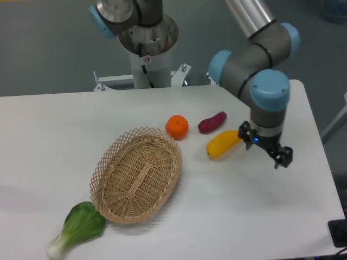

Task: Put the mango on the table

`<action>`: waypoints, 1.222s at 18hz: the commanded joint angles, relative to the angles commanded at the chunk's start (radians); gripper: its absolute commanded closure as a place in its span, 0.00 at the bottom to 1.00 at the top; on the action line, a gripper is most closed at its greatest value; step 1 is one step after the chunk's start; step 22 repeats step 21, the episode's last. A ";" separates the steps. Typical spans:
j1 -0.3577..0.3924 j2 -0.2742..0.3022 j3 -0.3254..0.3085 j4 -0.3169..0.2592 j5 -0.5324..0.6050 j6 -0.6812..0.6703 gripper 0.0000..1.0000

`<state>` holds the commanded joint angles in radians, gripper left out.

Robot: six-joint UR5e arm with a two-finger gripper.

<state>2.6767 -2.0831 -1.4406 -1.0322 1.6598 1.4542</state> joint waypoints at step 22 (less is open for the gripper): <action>0.058 -0.046 0.118 -0.081 -0.049 0.011 0.00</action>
